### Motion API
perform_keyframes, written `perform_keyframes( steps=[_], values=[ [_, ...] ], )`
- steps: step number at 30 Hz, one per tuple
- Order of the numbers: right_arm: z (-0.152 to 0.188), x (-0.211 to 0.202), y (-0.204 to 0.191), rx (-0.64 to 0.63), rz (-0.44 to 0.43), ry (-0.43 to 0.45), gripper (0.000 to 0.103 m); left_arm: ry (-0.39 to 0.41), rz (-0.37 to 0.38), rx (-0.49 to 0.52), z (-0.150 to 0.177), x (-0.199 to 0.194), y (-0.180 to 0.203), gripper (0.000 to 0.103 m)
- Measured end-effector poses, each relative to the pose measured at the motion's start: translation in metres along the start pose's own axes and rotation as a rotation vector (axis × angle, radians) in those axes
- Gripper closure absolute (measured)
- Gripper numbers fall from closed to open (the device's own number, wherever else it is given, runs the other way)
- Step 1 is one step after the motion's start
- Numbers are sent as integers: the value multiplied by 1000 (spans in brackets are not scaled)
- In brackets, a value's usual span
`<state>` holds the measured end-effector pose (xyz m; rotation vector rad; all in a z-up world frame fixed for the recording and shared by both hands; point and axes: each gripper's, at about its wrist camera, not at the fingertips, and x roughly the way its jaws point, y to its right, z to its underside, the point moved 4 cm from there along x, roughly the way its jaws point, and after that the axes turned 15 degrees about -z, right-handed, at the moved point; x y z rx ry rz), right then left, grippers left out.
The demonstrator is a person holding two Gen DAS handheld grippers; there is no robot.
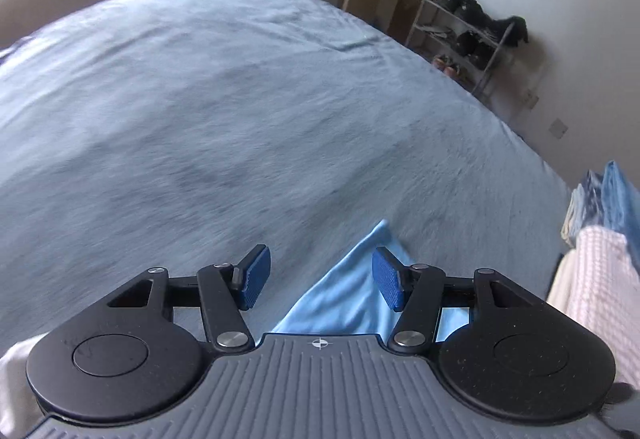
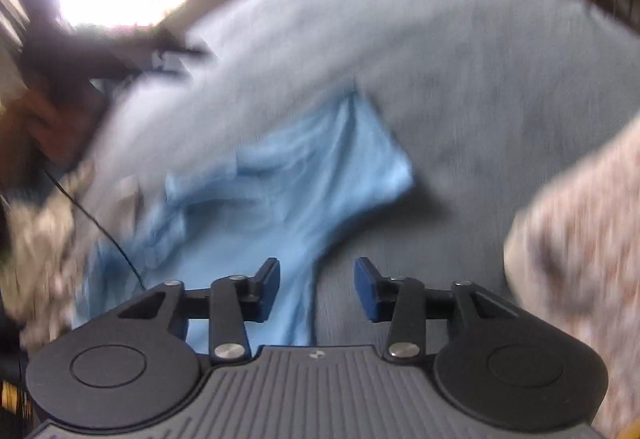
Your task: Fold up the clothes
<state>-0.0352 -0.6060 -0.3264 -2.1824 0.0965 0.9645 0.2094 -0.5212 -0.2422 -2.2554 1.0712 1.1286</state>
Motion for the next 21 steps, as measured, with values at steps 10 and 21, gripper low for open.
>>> perform_keyframes(
  steps=[10, 21],
  values=[
    [48, 36, -2, -151, 124, -189, 100, -202, -13, -77, 138, -24, -25, 46],
    [63, 32, -28, -309, 77, -261, 100, -241, -66, 38, 256, -20, 28, 46]
  ],
)
